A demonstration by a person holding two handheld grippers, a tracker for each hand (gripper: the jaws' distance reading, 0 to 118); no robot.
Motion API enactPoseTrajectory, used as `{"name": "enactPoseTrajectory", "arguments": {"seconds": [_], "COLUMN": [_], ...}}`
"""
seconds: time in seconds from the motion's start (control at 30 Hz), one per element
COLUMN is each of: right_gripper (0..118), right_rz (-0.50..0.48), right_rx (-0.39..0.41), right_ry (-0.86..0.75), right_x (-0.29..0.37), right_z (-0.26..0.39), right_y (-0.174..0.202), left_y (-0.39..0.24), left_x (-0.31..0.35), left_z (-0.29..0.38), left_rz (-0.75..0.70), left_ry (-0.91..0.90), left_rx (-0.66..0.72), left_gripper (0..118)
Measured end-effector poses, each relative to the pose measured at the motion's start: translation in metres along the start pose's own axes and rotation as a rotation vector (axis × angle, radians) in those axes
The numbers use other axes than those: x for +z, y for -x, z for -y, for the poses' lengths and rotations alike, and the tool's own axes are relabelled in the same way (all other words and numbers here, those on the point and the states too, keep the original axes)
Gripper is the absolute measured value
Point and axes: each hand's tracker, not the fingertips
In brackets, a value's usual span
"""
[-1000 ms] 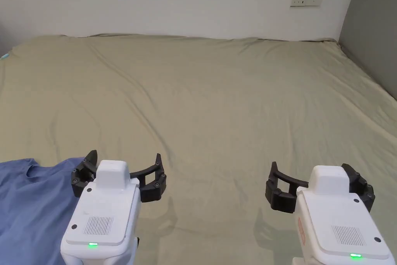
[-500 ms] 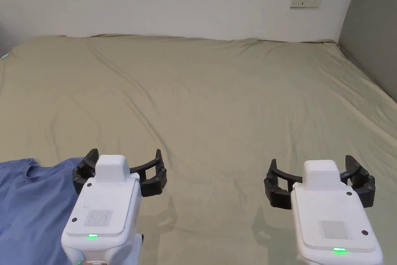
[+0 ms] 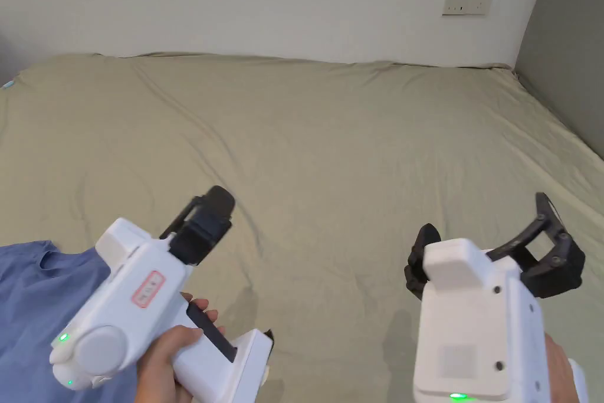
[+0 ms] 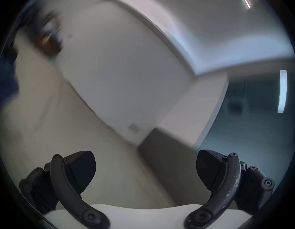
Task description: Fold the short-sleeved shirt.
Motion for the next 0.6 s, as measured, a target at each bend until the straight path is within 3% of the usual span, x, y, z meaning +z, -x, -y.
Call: {"name": "enactPoseTrajectory", "arguments": {"seconds": [0.03, 0.1, 0.2, 0.27, 0.6], "right_gripper": [118, 118, 118, 118, 118], "right_rz": [-0.067, -0.185, -0.284, -0.265, -0.244], "right_rx": [-0.146, -0.364, -0.568, -0.562, -0.478], "right_ry": [0.049, 0.117, 0.193, 0.200, 0.165], "right_x": [-0.003, -0.010, -0.019, -0.015, -0.013], "right_z": [0.001, 0.009, 0.025, 0.028, 0.023], "right_y": [-0.010, -0.023, -0.028, -0.019, -0.016], "left_y": [-0.013, -0.033, -0.034, -0.033, -0.021], "left_x": [0.001, -0.001, -0.005, -0.005, -0.005], "left_z": [0.004, 0.021, 0.040, 0.047, 0.036], "left_rz": [-0.062, -0.144, -0.173, -0.167, -0.155], "left_ry": [-0.043, -0.118, -0.156, -0.152, -0.123], "left_rx": [-0.226, -0.550, -0.784, -0.817, -0.675], "left_gripper": [118, 118, 118, 118, 118]}}
